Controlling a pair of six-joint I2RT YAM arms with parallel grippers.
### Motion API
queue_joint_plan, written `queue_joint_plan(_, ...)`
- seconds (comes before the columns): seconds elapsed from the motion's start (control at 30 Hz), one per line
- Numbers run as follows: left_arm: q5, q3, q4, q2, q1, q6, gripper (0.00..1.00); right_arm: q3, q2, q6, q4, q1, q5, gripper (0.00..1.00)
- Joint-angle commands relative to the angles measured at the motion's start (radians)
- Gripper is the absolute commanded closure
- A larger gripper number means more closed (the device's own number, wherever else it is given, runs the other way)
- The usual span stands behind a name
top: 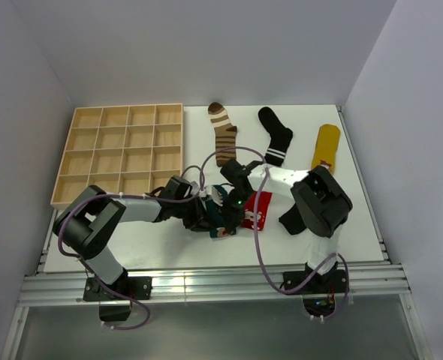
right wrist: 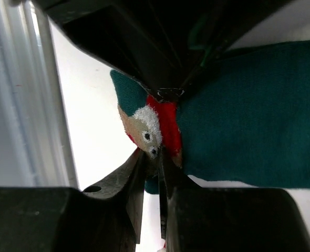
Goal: Roll the socks
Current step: Roll the sock at the center of the board.
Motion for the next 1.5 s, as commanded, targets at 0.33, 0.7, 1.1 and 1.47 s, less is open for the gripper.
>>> queue_joint_plan(0.33,-0.229,-0.118,0.166,-0.199,-0.001,0.033,0.63,0.251,0.282,-0.050,-0.379,-0.119,-0.124,0.85)
queue_joint_plan(0.7,-0.288,-0.140,0.373,-0.206,-0.084,0.216,0.49,0.348,0.400,-0.016,-0.462,-0.143,-0.157,0.85)
queue_joint_plan(1.1,-0.154,-0.221,0.726,-0.066,-0.133,0.207,0.45,0.371,0.430,-0.008,-0.485,-0.159,-0.170,0.85)
queue_joint_plan(1.47,-0.120,-0.250,0.781,0.009,-0.152,0.175,0.50,0.365,0.441,0.007,-0.483,-0.197,-0.182,0.86)
